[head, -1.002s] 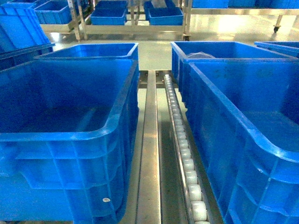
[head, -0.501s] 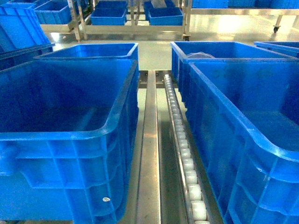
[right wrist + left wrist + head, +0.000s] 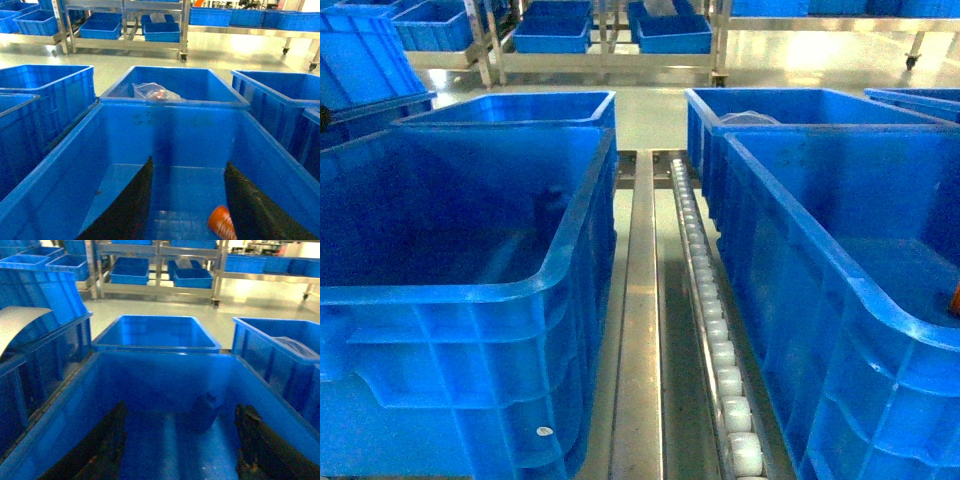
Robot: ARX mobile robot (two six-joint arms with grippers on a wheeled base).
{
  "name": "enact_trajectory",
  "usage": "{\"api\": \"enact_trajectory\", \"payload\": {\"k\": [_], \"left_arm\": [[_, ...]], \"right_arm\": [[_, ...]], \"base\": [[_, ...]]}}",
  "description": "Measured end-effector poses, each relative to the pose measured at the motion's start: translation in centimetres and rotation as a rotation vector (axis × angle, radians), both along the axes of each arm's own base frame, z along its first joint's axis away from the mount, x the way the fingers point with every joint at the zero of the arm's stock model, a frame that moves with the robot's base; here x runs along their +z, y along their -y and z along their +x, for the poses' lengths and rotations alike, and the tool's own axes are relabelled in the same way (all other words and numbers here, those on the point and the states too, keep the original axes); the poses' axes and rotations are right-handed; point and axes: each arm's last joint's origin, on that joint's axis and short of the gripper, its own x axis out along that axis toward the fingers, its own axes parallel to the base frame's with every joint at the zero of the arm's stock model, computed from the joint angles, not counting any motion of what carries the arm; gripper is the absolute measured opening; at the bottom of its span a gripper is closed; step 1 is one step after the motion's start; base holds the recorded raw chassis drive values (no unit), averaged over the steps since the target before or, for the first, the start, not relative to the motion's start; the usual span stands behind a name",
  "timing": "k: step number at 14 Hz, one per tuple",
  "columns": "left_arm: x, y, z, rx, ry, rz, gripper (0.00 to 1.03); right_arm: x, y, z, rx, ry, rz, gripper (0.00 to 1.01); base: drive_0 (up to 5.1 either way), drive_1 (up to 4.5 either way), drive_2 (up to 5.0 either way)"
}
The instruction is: Sort blue parts and orange caps into right shelf containers
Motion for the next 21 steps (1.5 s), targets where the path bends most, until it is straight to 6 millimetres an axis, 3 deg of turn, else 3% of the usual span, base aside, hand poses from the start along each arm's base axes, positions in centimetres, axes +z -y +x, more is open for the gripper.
{"api": "enact_trajectory", "payload": {"k": [3,6,9,13,15,17,21], "left_arm": [[-1.5,-0.9,-3.2,0.011,-0.015,0.001,0.25],[-1.8,-0.8,-4.1,0.005,-0.017,0.002,0.14],[-2.1,-0.8,-5.3,0.001,-0.011,0.002,0.02],[-3.0,-0.8,-8.1,0.002,-0.014,0.003,0.02],[-3.6,-0.8,-9.4,0.002,0.019,0.003,0.02],[-4.8,-0.8,-10.2,0.002,-0.047,0.004,0.02],[-3.9,-0.8,-11.5,0.002,-0.01,0.004,0.02]], "right_arm": [[-1.0,0.0,-2.9,0.003,0.002,0.008,0.11],[-1.2,0.0,-3.7,0.005,0.0,0.008,0.02],[-1.7,0.0,-4.8,0.004,-0.007,0.01,0.02],[-2.3,0.0,-7.3,0.004,-0.005,0.011,0.02],[-3.7,0.0,-8.3,0.004,-0.027,0.011,0.02],[-3.3,0.0,-9.2,0.005,0.001,0.011,0.02],[-2.8,0.0,-10.3,0.005,0.012,0.011,0.02]], "base": [[0.0,0.0,0.0],[0.0,0.0,0.0],[0.0,0.0,0.0],[0.0,0.0,0.0],[0.0,0.0,0.0],[0.0,0.0,0.0],[0.0,0.0,0.0]]}}
